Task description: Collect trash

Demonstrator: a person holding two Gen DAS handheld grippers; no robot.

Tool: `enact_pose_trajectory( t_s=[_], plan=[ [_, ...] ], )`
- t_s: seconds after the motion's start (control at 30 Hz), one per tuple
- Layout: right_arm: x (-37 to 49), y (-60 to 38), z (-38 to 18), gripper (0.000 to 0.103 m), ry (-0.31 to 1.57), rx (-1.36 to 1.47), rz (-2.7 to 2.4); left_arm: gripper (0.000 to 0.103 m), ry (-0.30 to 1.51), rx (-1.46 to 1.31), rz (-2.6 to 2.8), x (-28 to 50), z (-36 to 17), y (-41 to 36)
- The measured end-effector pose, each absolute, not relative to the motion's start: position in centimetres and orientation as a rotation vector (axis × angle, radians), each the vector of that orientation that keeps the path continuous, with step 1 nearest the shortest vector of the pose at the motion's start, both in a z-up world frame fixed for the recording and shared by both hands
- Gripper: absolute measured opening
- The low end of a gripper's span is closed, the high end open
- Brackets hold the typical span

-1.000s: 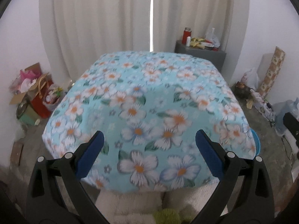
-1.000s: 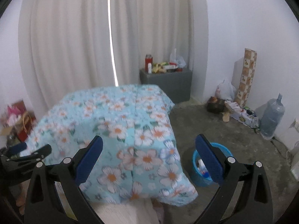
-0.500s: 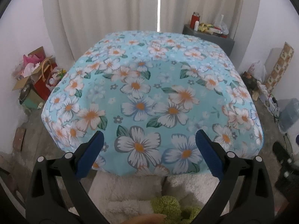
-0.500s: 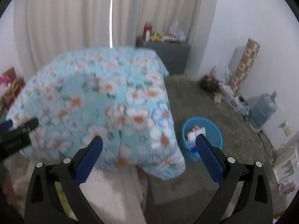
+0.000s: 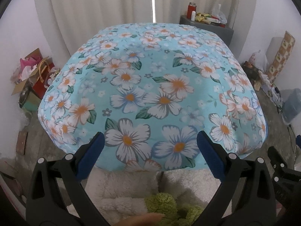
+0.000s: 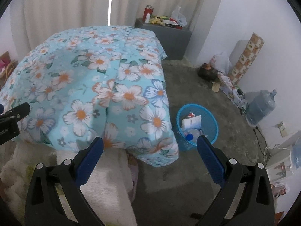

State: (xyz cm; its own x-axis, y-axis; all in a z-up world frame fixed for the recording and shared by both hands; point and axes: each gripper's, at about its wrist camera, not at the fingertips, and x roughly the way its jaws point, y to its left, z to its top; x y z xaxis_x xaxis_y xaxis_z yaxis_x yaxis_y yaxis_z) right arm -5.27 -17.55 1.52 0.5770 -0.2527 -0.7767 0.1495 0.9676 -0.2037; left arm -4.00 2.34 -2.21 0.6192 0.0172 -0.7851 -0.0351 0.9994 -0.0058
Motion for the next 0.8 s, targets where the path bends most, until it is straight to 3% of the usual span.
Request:
enact_pose_trajectory(
  t_s=[0.8],
  plan=[
    [-6.1, -20.8, 1.9, 0.096, 0.91, -0.049, -0.301, 0.094, 0.883, 0.055, -0.035, -4.7, -1.6, -0.9]
  ],
)
